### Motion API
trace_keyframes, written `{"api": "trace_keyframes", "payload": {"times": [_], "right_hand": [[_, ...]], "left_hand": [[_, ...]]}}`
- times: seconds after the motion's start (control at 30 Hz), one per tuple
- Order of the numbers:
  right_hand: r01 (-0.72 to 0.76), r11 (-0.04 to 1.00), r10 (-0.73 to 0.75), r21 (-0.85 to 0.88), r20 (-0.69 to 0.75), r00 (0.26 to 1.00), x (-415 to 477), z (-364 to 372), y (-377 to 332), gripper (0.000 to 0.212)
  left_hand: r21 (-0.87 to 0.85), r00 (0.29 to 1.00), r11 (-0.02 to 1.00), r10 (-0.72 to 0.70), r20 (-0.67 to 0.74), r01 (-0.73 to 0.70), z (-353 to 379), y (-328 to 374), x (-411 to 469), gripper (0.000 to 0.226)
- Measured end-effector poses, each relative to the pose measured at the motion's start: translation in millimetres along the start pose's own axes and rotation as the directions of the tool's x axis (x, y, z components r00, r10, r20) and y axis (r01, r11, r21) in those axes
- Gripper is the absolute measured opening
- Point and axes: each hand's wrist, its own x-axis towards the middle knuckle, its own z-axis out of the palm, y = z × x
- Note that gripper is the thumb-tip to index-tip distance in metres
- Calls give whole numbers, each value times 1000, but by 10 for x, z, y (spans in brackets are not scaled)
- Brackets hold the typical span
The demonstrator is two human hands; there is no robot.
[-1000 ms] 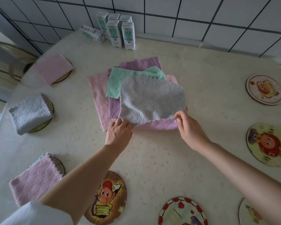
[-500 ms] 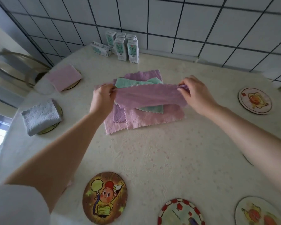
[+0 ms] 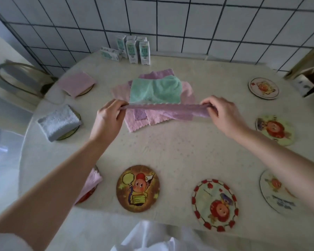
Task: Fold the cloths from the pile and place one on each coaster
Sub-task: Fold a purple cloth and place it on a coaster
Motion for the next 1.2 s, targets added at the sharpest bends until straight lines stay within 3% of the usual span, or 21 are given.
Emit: {"api": "trace_keyframes", "payload": {"times": [0.23, 0.37, 0.6, 0.77, 0.83, 1.0, 1.2], "right_hand": [[-122, 993, 118, -1, 255, 960, -1356, 418, -274, 21], [-119, 993, 121, -27, 315, 941, -1943, 626, -370, 21], [-113, 993, 113, -21, 349, 930, -2623, 837, -431, 19], [-240, 970, 203, 29, 441, 874, -2792, 863, -387, 9], [-327, 942, 266, 80, 416, 870, -2731, 838, -363, 7], [-482, 866, 436, 130, 274, 857, -2358, 804, -225, 11], [-591, 770, 533, 242, 266, 803, -1817, 854, 10, 6]], "left_hand": [[-64, 962, 998, 7, 273, 11, -43, -56, -1464, 15], [-85, 927, 992, -54, 371, 92, -22, -61, -2082, 12], [-72, 863, 985, -101, 495, 156, -37, -12, -2682, 13], [-67, 848, 970, -171, 501, 236, -43, -44, -2721, 14], [-38, 820, 929, -304, 485, 367, -26, -81, -2655, 17], [-68, 654, 709, -605, 455, 702, 72, -126, -2233, 12], [-130, 544, 543, -734, 405, 829, 307, -244, -1745, 11]]}}
